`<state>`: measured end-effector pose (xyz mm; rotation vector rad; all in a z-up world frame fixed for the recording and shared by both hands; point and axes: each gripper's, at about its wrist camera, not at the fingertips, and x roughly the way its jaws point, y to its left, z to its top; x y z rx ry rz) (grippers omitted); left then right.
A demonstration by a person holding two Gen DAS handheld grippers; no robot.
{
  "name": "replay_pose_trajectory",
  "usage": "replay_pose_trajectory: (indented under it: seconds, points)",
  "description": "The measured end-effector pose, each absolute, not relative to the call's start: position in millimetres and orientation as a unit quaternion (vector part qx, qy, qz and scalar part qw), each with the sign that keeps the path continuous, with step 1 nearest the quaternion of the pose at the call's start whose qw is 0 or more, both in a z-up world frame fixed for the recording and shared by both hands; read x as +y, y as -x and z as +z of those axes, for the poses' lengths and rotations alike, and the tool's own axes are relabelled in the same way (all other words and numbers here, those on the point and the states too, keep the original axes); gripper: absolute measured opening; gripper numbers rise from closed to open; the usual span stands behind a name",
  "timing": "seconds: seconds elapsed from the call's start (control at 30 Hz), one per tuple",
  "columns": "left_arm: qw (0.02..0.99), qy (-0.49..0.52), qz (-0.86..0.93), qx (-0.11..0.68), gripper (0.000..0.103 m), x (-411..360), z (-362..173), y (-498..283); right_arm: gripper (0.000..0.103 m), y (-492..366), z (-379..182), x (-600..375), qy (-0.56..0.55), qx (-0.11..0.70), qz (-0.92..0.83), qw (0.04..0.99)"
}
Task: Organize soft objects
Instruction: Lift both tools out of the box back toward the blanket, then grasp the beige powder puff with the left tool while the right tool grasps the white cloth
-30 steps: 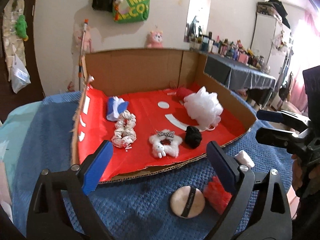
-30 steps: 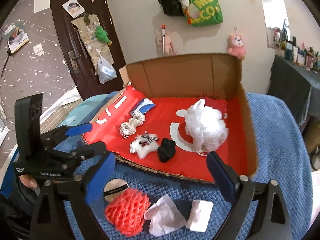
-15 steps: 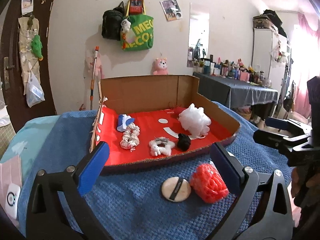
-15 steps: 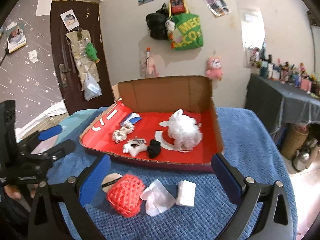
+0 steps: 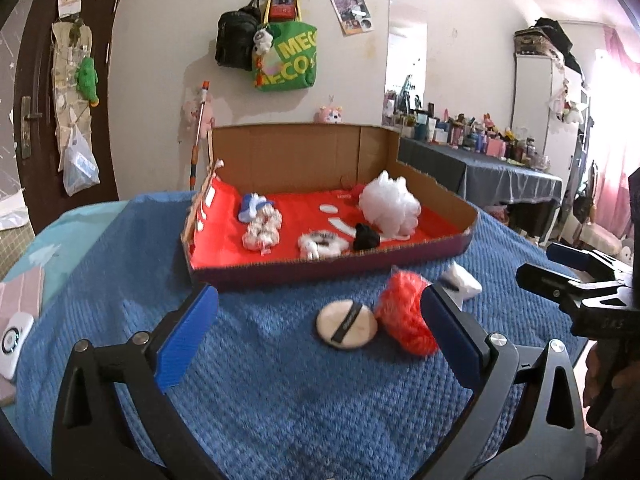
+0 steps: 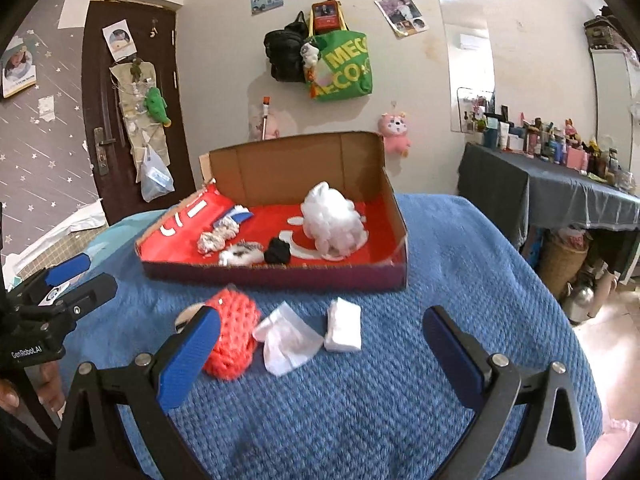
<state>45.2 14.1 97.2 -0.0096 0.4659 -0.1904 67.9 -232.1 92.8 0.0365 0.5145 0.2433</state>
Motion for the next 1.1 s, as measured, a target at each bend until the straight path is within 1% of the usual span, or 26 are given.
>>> replay_pose_trajectory:
  seconds: [0.43, 0.63, 1.1]
  points:
    - [0.959, 0.006, -0.088, 0.269, 0.103, 10, 68, -48, 0.103, -58, 59, -238, -0.026, 0.279, 0.105, 0.954]
    - [0.955, 0.004, -0.086, 0.282, 0.103, 10, 65, -55, 0.103, -63, 56, -240, -0.032, 0.285, 0.103, 0.952]
    - [0.932, -0.014, -0.097, 0.349, 0.103, 9, 56, -88, 0.103, -93, 51, -246, -0.033, 0.312, 0.087, 0.945]
